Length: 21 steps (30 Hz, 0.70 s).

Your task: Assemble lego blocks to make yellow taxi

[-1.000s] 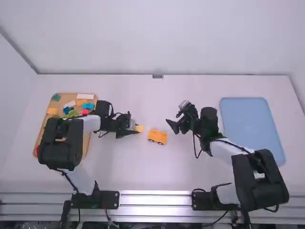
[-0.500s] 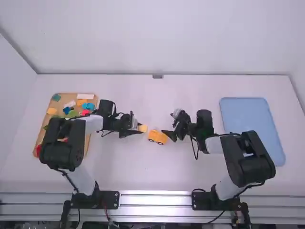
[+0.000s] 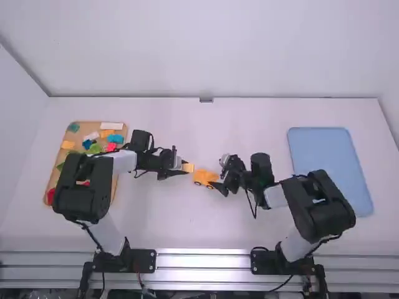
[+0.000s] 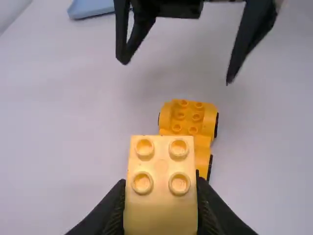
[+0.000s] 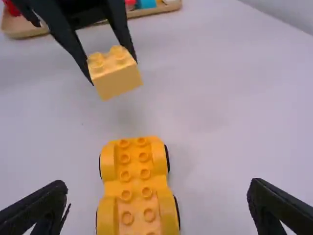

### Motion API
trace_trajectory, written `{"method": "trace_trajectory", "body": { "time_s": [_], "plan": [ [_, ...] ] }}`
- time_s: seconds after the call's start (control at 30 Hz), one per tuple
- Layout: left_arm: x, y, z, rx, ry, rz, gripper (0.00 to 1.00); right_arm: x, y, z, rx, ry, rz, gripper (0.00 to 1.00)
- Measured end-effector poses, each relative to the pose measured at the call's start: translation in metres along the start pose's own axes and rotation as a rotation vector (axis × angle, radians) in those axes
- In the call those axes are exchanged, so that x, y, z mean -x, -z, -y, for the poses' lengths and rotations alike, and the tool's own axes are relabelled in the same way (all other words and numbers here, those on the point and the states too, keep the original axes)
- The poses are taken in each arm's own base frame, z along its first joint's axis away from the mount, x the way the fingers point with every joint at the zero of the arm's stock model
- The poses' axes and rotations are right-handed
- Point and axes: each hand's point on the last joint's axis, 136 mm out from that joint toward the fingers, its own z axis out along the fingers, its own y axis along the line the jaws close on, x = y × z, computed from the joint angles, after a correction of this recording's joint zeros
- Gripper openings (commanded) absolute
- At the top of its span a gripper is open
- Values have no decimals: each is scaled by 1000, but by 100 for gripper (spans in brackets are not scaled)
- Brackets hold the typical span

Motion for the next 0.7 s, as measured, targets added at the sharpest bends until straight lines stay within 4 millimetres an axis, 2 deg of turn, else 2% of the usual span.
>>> {"method": "trace_trajectory", "body": {
  "time_s": [0.03,0.13,0.27,0.43,0.57,0.7],
  "plan": [
    [0,0,0,1,-1,1,18,-1,-2,-1,0,2,-1,98],
    [1,0,-1,2,-6,4,18,-19,-17,-6,14,-17,-47,98],
    [1,0,0,0,-2,4,18,-37,-33,-2,35,-42,-71,98],
    [2,-2,2,-9,0,5,18,-38,-43,3,44,12,-43,98],
    [3,-3,0,-3,29,7,19,-49,-49,1,68,40,-56,98],
    [3,-3,0,-3,47,7,18,-49,-52,-3,103,96,-35,98]
  ]
}}
